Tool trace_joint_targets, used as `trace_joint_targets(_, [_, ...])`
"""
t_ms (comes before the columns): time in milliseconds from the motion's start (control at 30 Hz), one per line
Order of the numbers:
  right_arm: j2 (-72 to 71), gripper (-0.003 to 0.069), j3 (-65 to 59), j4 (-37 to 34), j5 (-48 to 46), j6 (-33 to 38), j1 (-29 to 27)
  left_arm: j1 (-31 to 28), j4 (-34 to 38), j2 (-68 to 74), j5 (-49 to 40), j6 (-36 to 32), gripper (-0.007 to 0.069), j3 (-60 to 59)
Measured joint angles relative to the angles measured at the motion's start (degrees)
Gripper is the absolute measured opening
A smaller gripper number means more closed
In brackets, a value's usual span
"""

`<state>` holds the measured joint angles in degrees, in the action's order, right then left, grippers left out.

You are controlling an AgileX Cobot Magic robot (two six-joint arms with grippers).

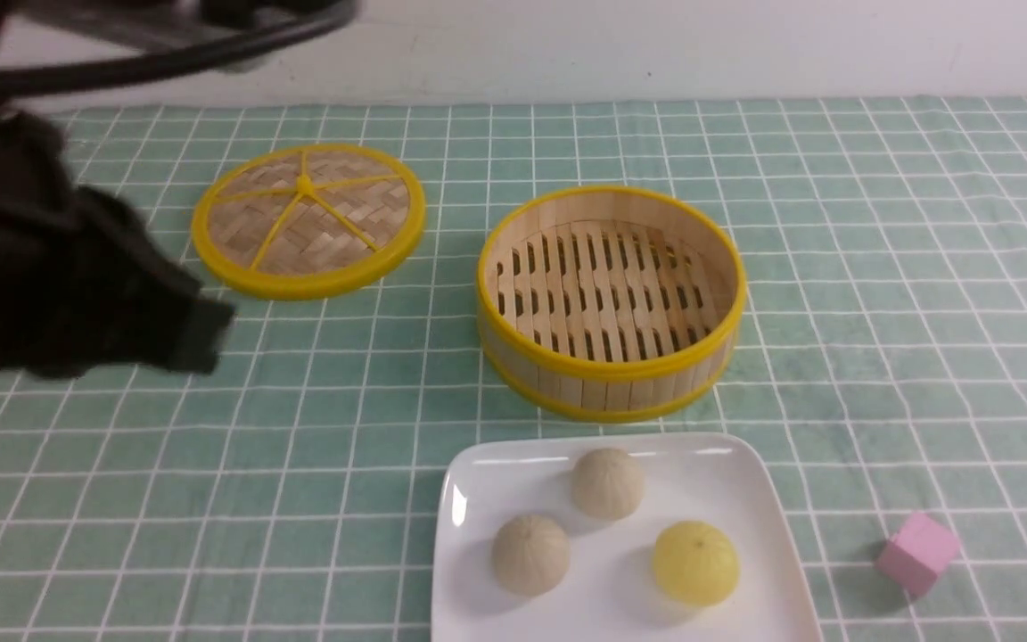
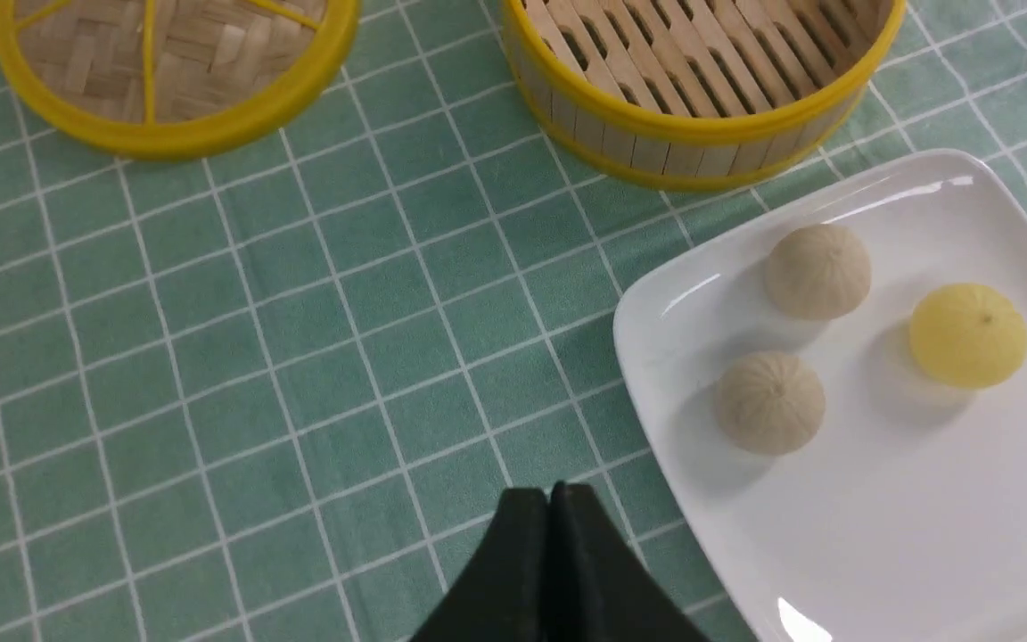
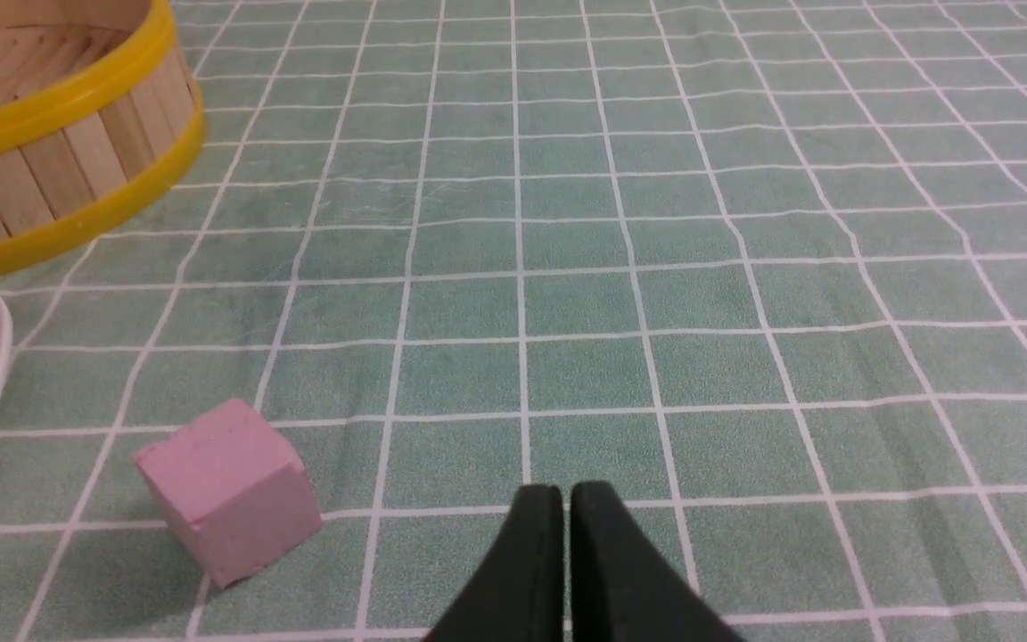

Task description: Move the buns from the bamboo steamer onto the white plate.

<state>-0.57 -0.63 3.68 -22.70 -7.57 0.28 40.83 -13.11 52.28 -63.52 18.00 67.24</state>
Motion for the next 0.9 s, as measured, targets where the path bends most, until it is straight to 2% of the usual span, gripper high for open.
trace_joint_targets(100, [0.0,0.0036,0.0,0.0,0.0,0.0,0.0,0.0,0.0,-8.8,8.2,3.7,0.0008,-9.9])
trace_joint_targets(333, [0.0,0.0036,0.0,0.0,0.0,0.0,0.0,0.0,0.0,-26.2,42.1,16.0,0.0008,-32.8])
trace_joint_targets(467, [0.0,0.0036,0.0,0.0,0.0,0.0,0.0,0.0,0.0,-29.8,55.4,18.4,0.0008,-40.4])
trace_joint_targets(633, [0.0,0.0036,0.0,0.0,0.0,0.0,0.0,0.0,-0.1,-30.3,58.3,18.9,0.0010,-44.9])
trace_joint_targets(900, [0.0,0.0036,0.0,0.0,0.0,0.0,0.0,0.0,-0.1,-30.3,51.6,19.0,0.0015,-47.9])
